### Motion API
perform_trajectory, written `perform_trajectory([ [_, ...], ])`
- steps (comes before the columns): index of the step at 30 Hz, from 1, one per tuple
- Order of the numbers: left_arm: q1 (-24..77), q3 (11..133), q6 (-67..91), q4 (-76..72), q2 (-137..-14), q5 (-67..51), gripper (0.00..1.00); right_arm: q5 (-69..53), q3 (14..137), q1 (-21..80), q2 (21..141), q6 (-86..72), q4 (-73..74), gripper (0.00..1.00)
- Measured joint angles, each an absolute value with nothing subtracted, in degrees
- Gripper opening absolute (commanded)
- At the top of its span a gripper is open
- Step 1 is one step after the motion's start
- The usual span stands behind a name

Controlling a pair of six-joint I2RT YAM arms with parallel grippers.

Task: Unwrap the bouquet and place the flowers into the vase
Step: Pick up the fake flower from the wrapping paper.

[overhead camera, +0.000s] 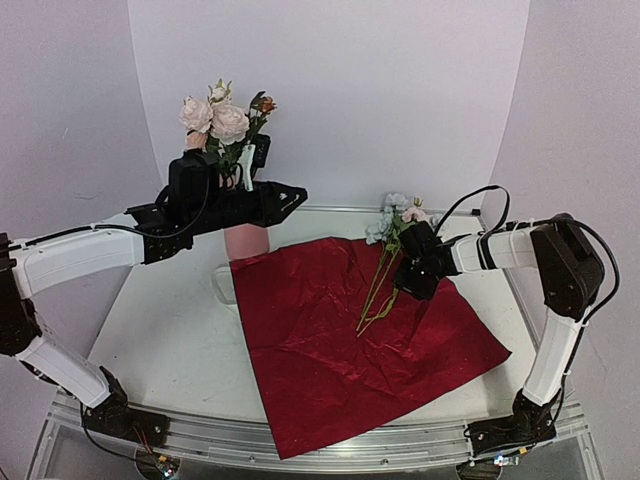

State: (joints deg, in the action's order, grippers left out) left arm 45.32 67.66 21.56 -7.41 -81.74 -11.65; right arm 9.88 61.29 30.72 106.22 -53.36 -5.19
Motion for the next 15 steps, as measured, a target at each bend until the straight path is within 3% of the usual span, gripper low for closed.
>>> perform_trajectory([
  [15,45.32,66.59,19.94,-7.29,-85.18,-11.77,0.39,9.46,72.29,30.72,112.76,-51.06,-4.47,0.31],
])
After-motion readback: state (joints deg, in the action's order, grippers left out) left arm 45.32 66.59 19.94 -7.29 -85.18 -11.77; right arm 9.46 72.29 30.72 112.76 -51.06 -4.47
